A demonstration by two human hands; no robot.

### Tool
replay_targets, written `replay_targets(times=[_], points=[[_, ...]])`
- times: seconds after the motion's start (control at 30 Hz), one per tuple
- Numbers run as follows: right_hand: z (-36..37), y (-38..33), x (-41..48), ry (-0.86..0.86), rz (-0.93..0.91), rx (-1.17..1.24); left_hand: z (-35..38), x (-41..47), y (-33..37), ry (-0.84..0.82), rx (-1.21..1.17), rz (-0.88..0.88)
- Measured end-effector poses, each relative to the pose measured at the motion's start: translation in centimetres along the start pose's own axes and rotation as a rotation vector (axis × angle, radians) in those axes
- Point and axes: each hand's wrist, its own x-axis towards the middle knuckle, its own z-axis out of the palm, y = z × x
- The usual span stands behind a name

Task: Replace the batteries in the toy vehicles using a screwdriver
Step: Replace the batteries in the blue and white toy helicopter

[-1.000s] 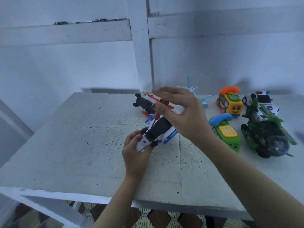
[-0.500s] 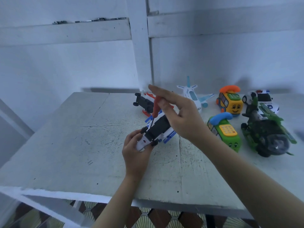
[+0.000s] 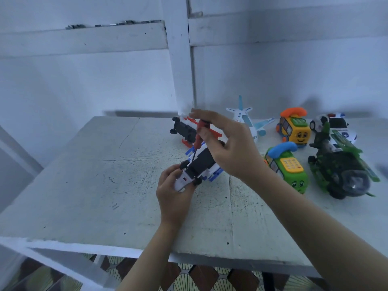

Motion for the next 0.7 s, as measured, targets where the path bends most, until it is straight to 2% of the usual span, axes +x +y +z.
replay_targets(times=[0.13,0.37,0.53,0.7], points=[[0.09,0.0,0.04,0.013,-0.059,-0.016,-0.07,-0.03,0.08,-0.001,-0.008,0.005],[0.56,0.04,0.25,0.177,-0.09,-0.123,-0.1,-0.1,0.35,0.006,0.005,0.023],[-0.13,-0.04,0.28,0.099,0.054,0.003,-0.02,0.01,-0.07,-0.008,-0.006,0.0],[-0.06,0.47,-0.09,0.101,0.047,0.022,0.01,0.03,-0.13,0.004,-0.027,-0.013]])
